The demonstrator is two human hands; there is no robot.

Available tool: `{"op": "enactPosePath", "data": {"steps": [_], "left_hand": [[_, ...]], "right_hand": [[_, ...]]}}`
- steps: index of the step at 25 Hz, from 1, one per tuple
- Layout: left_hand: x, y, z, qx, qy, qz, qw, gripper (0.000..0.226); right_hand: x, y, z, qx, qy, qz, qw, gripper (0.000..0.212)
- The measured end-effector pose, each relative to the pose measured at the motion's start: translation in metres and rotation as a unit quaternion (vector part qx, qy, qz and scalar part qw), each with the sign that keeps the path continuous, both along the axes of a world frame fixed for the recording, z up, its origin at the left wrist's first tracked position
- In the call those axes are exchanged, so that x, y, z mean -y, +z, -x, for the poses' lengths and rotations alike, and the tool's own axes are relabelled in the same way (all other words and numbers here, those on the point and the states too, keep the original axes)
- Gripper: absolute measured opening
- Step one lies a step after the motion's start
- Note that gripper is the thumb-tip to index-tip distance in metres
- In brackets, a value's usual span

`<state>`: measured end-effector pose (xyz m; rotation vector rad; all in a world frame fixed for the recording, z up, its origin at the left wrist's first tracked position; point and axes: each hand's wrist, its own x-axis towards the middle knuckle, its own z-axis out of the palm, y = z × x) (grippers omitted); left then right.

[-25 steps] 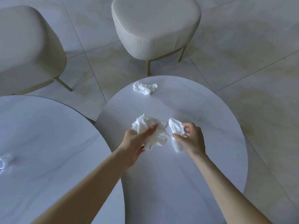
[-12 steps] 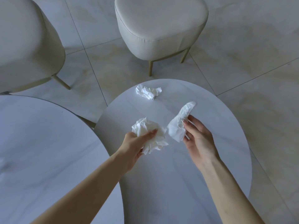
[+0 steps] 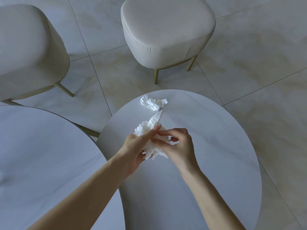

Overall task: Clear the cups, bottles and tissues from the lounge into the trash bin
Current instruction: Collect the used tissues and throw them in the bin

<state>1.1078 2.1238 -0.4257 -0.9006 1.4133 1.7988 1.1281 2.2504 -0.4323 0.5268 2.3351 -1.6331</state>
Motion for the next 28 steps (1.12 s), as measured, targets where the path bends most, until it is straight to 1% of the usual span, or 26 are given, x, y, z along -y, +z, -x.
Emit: {"op": "enactPosePath", "data": {"steps": [1, 2, 3, 4, 5, 7, 8, 9, 10, 11, 12, 13, 14, 16, 19, 20, 21, 23, 24, 25, 26, 27, 28], "left_hand": [[0.004, -0.002, 0.002, 0.004, 0.021, 0.011, 1.0, 0.036], [0.008, -0.003, 0.005, 0.006, 0.042, 0.011, 0.999, 0.035], [0.014, -0.004, 0.009, 0.002, 0.055, 0.004, 0.998, 0.038], [0.018, -0.005, 0.014, -0.003, 0.061, 0.003, 0.998, 0.043], [0.022, -0.006, 0.018, -0.009, 0.064, 0.006, 0.998, 0.046], [0.029, -0.01, 0.028, -0.023, 0.069, 0.009, 0.997, 0.047], [0.032, -0.012, 0.031, -0.028, 0.075, 0.008, 0.997, 0.047], [0.035, -0.014, 0.034, -0.032, 0.081, 0.006, 0.996, 0.045], [0.038, -0.017, 0.037, -0.034, 0.086, 0.006, 0.996, 0.043], [0.042, -0.02, 0.038, -0.037, 0.088, 0.007, 0.995, 0.041], [0.045, -0.024, 0.038, -0.037, 0.091, 0.008, 0.995, 0.04], [0.048, -0.027, 0.038, -0.036, 0.096, 0.01, 0.995, 0.041], [0.051, -0.03, 0.037, -0.034, 0.1, 0.011, 0.994, 0.044], [0.056, -0.035, 0.034, -0.03, 0.105, 0.011, 0.994, 0.051], [0.058, -0.035, 0.027, -0.029, 0.109, 0.009, 0.994, 0.05], [0.058, -0.033, 0.025, -0.027, 0.11, 0.01, 0.993, 0.048], [0.057, -0.03, 0.025, -0.028, 0.11, 0.012, 0.993, 0.047], [0.056, -0.025, 0.023, -0.032, 0.106, 0.011, 0.994, 0.045], [0.055, -0.022, 0.022, -0.034, 0.106, 0.009, 0.994, 0.044], [0.053, -0.019, 0.019, -0.034, 0.104, 0.007, 0.994, 0.043], [0.049, -0.015, 0.017, -0.031, 0.099, 0.004, 0.995, 0.042], [0.045, -0.012, 0.013, -0.028, 0.088, 0.0, 0.996, 0.042], [0.04, -0.007, 0.01, -0.024, 0.073, -0.006, 0.997, 0.043]], "right_hand": [[0.0, 0.001, 0.007, 0.014, 0.015, 0.026, 0.999, 0.023], [-0.001, 0.001, 0.015, 0.029, 0.016, 0.069, 0.997, 0.019], [-0.002, -0.001, 0.026, 0.039, 0.003, 0.112, 0.993, 0.014], [-0.004, -0.008, 0.038, 0.038, -0.021, 0.131, 0.99, 0.011], [-0.005, -0.017, 0.05, 0.029, -0.048, 0.121, 0.991, 0.011], [-0.003, -0.037, 0.075, -0.005, -0.067, 0.046, 0.997, 0.015], [0.0, -0.048, 0.086, -0.027, -0.047, -0.003, 0.999, 0.021], [0.004, -0.059, 0.097, -0.048, -0.005, -0.058, 0.997, 0.029], [0.009, -0.07, 0.106, -0.062, 0.055, -0.124, 0.989, 0.036], [0.013, -0.079, 0.114, -0.059, 0.121, -0.194, 0.972, 0.041], [0.017, -0.085, 0.12, -0.049, 0.179, -0.257, 0.948, 0.042], [0.021, -0.09, 0.123, -0.036, 0.222, -0.297, 0.928, 0.041], [0.023, -0.094, 0.123, -0.022, 0.249, -0.314, 0.916, 0.039], [0.025, -0.1, 0.117, -0.009, 0.258, -0.306, 0.916, 0.041], [0.021, -0.104, 0.096, -0.06, 0.228, -0.299, 0.925, 0.048], [0.019, -0.104, 0.091, -0.077, 0.214, -0.3, 0.926, 0.044], [0.015, -0.103, 0.086, -0.083, 0.19, -0.295, 0.933, 0.037], [0.007, -0.094, 0.08, -0.062, 0.094, -0.244, 0.963, 0.024], [0.002, -0.085, 0.076, -0.045, 0.03, -0.194, 0.98, 0.02], [-0.004, -0.071, 0.071, -0.029, -0.035, -0.126, 0.991, 0.02], [-0.009, -0.051, 0.063, -0.019, -0.089, -0.042, 0.995, 0.022], [-0.013, -0.03, 0.054, -0.023, -0.121, 0.035, 0.992, 0.023], [-0.017, -0.008, 0.044, -0.039, -0.125, 0.087, 0.988, 0.022]]}}
